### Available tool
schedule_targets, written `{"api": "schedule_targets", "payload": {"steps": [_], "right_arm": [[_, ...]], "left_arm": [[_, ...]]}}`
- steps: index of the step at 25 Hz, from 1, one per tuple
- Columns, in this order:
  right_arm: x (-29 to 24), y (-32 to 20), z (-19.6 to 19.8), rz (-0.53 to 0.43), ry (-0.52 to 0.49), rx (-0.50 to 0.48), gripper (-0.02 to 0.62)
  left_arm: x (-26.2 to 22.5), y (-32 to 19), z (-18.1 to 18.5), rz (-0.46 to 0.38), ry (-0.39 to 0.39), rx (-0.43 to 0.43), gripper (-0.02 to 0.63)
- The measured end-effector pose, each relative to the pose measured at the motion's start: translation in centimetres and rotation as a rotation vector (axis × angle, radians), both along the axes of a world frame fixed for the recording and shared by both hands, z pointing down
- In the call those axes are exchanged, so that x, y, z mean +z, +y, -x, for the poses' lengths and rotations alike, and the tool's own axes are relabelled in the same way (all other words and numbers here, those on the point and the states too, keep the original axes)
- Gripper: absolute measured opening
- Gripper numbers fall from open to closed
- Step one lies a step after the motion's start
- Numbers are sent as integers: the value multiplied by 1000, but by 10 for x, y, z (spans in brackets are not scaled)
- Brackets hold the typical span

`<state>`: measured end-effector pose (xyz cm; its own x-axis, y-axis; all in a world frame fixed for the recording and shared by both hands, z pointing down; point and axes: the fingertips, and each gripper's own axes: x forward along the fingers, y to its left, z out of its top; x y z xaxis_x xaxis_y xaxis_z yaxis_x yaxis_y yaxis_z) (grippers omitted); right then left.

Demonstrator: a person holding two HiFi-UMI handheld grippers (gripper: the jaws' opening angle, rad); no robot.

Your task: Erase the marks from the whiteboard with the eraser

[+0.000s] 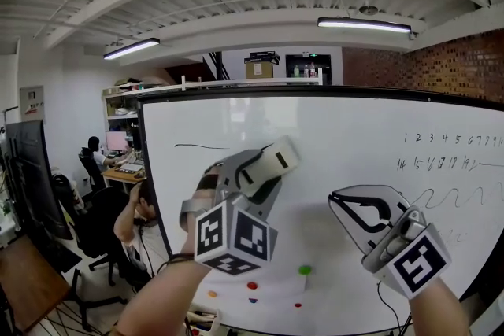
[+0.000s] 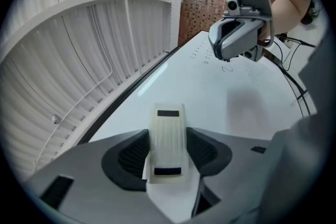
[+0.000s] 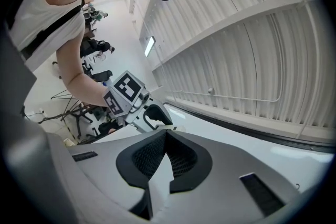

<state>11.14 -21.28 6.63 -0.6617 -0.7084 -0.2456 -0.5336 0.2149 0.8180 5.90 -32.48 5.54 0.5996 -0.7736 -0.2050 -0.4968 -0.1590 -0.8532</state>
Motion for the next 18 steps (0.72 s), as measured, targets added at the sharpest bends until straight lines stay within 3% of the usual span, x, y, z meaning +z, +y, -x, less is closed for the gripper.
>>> {"api": "schedule_targets", "payload": {"steps": [4, 8, 11, 15, 18], "right_arm": [[0, 3, 17, -9, 32, -19, 14], [1, 4, 21, -20, 37, -28, 14], [3, 3, 19, -20, 46, -20, 14], [5, 0, 14, -14, 39, -17, 14], [6, -2, 17, -15, 31, -27, 14]], "left_arm": [[0, -7, 33, 75, 119, 32, 250], [-29, -24, 80, 31, 269, -39, 250], [-44, -30, 98, 29, 362, -14, 253], [-33, -24, 81, 13, 320, -46, 246], [-6, -13, 44, 70, 240, 33, 246]]}}
